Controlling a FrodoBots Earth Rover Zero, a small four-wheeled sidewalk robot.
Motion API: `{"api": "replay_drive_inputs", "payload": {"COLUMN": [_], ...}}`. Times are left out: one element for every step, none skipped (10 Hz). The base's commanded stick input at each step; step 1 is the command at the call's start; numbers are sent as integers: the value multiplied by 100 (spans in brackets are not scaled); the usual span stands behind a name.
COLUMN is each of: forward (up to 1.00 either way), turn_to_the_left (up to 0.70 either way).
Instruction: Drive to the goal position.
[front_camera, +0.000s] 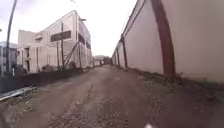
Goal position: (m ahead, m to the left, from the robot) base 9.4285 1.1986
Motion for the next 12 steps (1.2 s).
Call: {"api": "replay_drive_inputs", "payload": {"forward": [85, 85, 85, 85, 85, 85, 85, 85, 85, 85, 85, 85], "turn_to_the_left": [0, 0, 0, 0, 0, 0, 0, 0, 0, 0, 0, 0]}}
